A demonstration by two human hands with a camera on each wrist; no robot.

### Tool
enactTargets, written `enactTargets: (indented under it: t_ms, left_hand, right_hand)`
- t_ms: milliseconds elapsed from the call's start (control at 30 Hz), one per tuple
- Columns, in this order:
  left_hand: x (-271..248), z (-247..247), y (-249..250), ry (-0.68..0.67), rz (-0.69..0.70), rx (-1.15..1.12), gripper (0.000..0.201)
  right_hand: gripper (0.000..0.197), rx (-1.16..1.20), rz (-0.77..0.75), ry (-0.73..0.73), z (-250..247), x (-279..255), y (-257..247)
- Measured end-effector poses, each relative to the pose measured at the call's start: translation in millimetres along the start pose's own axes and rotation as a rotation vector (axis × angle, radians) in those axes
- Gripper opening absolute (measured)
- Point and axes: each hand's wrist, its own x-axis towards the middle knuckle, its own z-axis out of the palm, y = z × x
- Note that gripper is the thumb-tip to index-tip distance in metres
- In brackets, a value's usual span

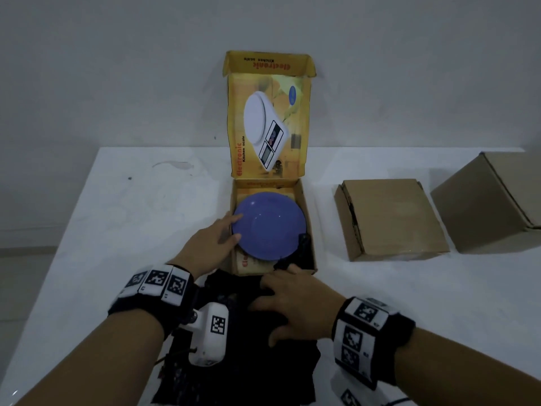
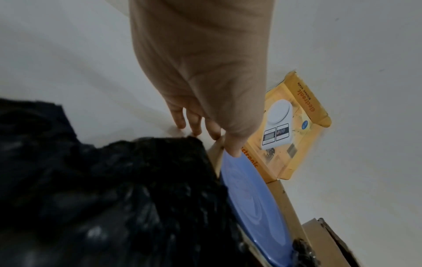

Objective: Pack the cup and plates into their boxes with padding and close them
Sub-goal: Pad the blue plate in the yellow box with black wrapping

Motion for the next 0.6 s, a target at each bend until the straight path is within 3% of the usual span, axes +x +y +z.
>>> enactTargets:
  t_ms: [67, 133, 200, 300, 400, 467, 600]
  left_hand:
    - [-1, 1, 0, -0.009, 0.002, -0.015, 0.049]
    - [-3, 3, -2, -0.009, 0.022, -0.021, 0.051]
    - [-2, 5, -7, -0.011, 0.032, -0.034, 0.050]
    - [0, 7, -12, -0.012, 0.022, -0.094, 0.048]
    - [1, 8, -14, -0.003, 0.037, -0.091, 0.046]
    - [3, 10, -16, 0.002, 0.040, -0.088, 0.045]
    - [3, 13, -22, 0.010, 0.038, -0.108, 0.043]
  right_hand:
    - [0.034, -0.003, -0.026, 0.036, 5, -1, 0]
    - [0.017, 0.078, -0.026, 0.195, 2, -6, 3]
    - [0.014, 0.195, -0.017, 0.270, -11, -11, 4]
    - [0.004, 0.433, 0.153, 0.425, -33, -18, 16]
    - [0.032, 0.642, 0.404, 0.657, -48, -16, 34]
    - [0.035, 0.698, 0.532, 0.748, -56, -13, 44]
    - [0.028, 0.808, 0.598, 0.666, -65, -1, 47]
